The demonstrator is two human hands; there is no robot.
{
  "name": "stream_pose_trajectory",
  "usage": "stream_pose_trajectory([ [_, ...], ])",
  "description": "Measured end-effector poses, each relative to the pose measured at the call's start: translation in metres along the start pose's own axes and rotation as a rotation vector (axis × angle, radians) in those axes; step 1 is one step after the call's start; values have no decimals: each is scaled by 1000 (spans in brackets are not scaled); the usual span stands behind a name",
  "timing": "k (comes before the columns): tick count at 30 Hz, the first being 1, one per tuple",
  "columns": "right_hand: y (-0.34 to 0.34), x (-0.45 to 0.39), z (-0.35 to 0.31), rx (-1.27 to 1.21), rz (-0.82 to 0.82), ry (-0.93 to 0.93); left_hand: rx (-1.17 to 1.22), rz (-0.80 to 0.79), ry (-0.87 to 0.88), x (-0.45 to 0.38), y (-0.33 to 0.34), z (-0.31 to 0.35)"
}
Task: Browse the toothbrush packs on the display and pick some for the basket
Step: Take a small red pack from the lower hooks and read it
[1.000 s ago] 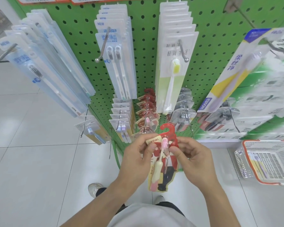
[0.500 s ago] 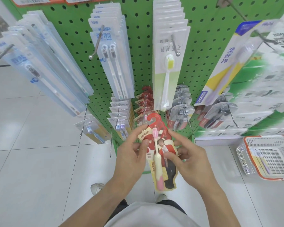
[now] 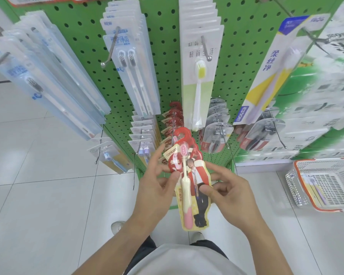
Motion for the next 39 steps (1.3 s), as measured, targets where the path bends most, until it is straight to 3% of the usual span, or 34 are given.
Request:
stream_pose_trajectory([
  [5,3,1,-2,-161,74,-24,132,-78,-66,8,8,1],
  [12,4,6,-5,-123,-37,-1,199,-26,-38,2,2,4],
  [15,6,7,-3,-163,-1,10,296,-72,-86,0,3,5],
  [21,8,1,-1,-141,38,5,143,-185,-100,2,5,-4],
  [39,8,-2,10,-55,-24,18,-4,-186,-133,15,5,-27],
])
Point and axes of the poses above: each hand's wrist, its own x-axis away from the middle knuckle, its own y-axis out of the palm, z = x × y, the point moved 2 cm from there along -x, towards the middle knuckle, and after that the axes turned 14 degrees about -x, right-handed, at the moved point
